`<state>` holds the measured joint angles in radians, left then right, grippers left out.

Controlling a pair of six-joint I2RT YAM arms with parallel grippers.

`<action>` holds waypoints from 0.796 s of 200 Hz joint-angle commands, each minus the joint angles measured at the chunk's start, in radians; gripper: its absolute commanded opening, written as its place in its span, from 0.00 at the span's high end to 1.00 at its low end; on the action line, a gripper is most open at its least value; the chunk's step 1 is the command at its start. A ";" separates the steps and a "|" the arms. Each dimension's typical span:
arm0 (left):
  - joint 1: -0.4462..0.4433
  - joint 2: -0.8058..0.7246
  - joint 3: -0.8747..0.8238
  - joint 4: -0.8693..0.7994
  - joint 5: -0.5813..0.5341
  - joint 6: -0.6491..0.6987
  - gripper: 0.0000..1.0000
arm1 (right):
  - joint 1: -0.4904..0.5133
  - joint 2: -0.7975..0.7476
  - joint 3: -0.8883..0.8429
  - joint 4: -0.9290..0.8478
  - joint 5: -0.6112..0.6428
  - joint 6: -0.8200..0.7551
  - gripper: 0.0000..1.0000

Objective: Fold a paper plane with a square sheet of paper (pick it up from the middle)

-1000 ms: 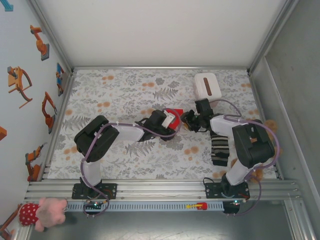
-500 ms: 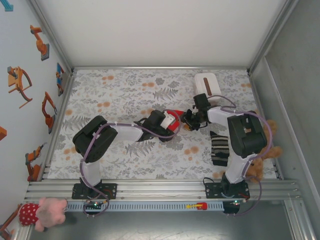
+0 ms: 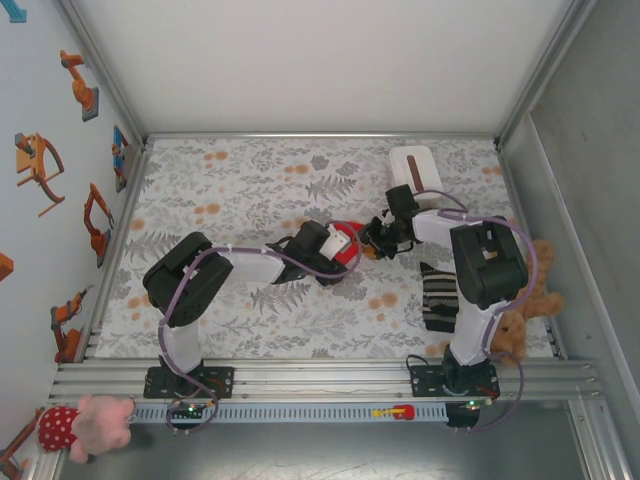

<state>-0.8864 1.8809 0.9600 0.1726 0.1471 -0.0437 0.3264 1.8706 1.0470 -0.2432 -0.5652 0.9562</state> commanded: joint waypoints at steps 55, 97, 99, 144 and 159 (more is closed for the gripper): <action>0.007 -0.046 -0.029 -0.065 0.003 0.027 0.49 | 0.000 -0.023 -0.068 0.093 -0.017 0.095 0.88; 0.007 -0.109 -0.041 -0.065 -0.003 -0.007 0.46 | 0.001 -0.071 -0.133 0.179 0.012 0.176 1.00; 0.006 -0.115 -0.042 -0.065 -0.005 -0.008 0.46 | 0.002 -0.075 -0.137 0.183 0.014 0.181 1.00; -0.027 -0.213 -0.065 -0.108 -0.125 -0.060 0.44 | 0.014 -0.136 -0.212 0.252 0.075 0.284 1.00; -0.042 -0.237 -0.076 -0.105 -0.130 -0.078 0.43 | 0.022 -0.141 -0.225 0.261 0.086 0.304 1.00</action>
<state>-0.9070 1.6962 0.9119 0.0978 0.0597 -0.0784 0.3325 1.7660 0.8444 -0.0269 -0.5251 1.1915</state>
